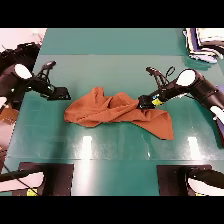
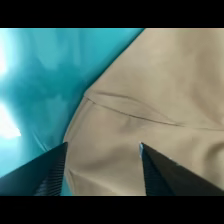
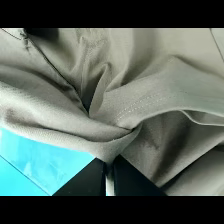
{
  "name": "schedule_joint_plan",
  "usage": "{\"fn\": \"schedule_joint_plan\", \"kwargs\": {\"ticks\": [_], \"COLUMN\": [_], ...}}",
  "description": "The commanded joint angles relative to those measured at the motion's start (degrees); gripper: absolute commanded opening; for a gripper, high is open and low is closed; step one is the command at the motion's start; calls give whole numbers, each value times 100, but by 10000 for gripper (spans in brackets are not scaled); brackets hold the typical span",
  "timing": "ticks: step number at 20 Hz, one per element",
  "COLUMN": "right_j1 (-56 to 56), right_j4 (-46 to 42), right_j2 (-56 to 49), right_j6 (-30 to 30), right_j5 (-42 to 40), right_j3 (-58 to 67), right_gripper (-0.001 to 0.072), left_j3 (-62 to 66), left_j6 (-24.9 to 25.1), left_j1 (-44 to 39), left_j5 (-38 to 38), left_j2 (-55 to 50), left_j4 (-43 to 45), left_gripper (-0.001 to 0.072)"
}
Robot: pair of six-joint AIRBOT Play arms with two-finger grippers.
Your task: Fold the shirts.
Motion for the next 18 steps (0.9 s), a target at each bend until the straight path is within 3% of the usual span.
{"fn": "schedule_joint_plan", "kwargs": {"ticks": [1, 9, 11, 12, 18], "right_j1": [4, 7, 4, -15, -319], "right_j4": [44, 44, 42, 37, -7], "right_j2": [-4, -4, -2, 11, 424], "right_j6": [7, 7, 7, 7, 7], "right_j5": [13, 22, 22, 13, 13], "right_j3": [-2, -2, -2, -2, 2], "right_gripper": [21, 20, 21, 21, 21], "left_j3": [15, 17, 42, 83, 848], "left_j6": [195, 317, 297, 299, 282], "left_j1": [142, -369, -365, -365, -365], "left_j5": [-177, 173, 101, 50, 44], "left_j2": [-704, -911, -905, -892, -118], "left_j4": [-295, -299, -302, -297, -284], "left_gripper": [542, 523, 143, 28, 24]}}
